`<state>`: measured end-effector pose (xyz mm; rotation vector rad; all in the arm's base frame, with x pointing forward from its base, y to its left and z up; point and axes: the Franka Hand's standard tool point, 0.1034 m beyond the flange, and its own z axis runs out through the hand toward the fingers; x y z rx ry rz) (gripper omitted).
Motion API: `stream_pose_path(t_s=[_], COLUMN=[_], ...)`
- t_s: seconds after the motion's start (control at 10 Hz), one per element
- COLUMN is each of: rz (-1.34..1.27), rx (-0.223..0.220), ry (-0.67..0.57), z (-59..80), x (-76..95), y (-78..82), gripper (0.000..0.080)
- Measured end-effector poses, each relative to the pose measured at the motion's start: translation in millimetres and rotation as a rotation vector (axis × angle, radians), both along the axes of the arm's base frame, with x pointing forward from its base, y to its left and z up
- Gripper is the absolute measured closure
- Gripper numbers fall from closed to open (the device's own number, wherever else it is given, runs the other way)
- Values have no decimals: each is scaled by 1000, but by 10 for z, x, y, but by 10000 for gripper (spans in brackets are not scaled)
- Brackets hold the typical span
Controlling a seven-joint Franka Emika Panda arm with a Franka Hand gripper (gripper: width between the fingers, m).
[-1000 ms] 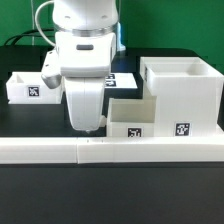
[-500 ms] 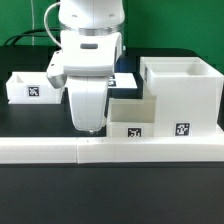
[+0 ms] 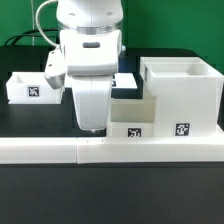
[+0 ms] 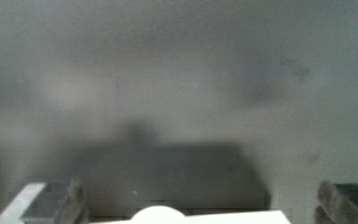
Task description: Assemble drawer
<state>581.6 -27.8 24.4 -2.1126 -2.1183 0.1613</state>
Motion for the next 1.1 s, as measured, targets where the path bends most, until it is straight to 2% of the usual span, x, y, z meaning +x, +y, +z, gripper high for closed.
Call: stream_pose_path(t_s=[0.2,0.4,0.8,1.1], rz=[-14,-65,-99,-99], rx=[1,-11,-64,-68], ry=[-8,-5,4,6], z=[44,87,94,88], x=[55,99,89,84], y=[103,139,156,141], gripper=[150,150,150,150])
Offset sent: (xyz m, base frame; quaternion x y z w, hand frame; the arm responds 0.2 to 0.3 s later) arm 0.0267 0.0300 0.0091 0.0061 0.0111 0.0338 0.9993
